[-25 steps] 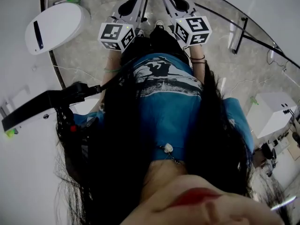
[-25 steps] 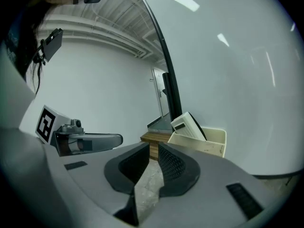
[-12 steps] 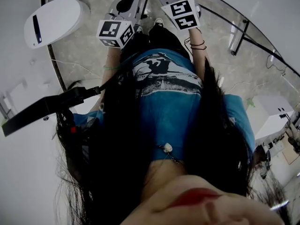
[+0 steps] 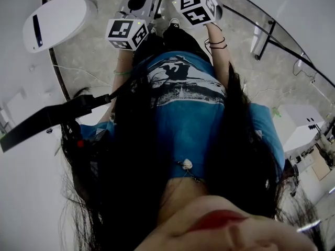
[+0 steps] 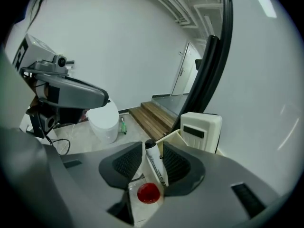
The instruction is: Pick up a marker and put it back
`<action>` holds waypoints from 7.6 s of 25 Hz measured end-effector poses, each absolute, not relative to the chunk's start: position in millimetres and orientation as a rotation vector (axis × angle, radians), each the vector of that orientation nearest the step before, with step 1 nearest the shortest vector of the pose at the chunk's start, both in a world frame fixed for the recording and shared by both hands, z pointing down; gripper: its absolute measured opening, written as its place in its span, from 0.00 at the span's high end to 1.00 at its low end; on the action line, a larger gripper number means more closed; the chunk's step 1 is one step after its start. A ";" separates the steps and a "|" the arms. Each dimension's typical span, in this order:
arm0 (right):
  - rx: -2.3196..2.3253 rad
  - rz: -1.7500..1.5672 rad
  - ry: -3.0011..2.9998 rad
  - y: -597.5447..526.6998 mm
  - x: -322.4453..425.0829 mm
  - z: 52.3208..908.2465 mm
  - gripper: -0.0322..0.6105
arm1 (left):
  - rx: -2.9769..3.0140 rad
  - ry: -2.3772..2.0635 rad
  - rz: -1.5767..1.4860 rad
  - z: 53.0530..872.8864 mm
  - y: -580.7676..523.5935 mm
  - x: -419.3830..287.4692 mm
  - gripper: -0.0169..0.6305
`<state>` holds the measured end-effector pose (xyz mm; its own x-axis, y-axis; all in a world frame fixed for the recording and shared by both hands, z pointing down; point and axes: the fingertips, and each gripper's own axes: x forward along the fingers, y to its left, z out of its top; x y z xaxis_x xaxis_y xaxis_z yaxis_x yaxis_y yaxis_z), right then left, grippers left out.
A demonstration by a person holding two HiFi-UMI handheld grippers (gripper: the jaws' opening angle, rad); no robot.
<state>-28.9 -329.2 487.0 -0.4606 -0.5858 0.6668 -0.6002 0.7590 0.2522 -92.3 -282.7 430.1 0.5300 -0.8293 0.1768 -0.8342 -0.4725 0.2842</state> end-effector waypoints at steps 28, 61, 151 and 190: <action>1.262 0.160 -2.429 -318.9 30.6 395.6 0.82 | 2.535 -1.263 0.051 421.5 -280.5 -66.1 0.97; 1.449 0.189 -2.577 -296.9 56.7 337.9 0.82 | 2.635 -1.129 0.123 422.2 -270.1 -41.7 0.97; 1.376 0.676 -2.614 -98.7 43.4 429.3 0.87 | 2.558 -1.124 0.107 436.9 -105.4 -29.2 0.97; 0.992 0.804 -2.762 191.7 58.1 437.6 0.89 | 2.399 -1.431 0.160 437.3 222.1 -2.4 0.97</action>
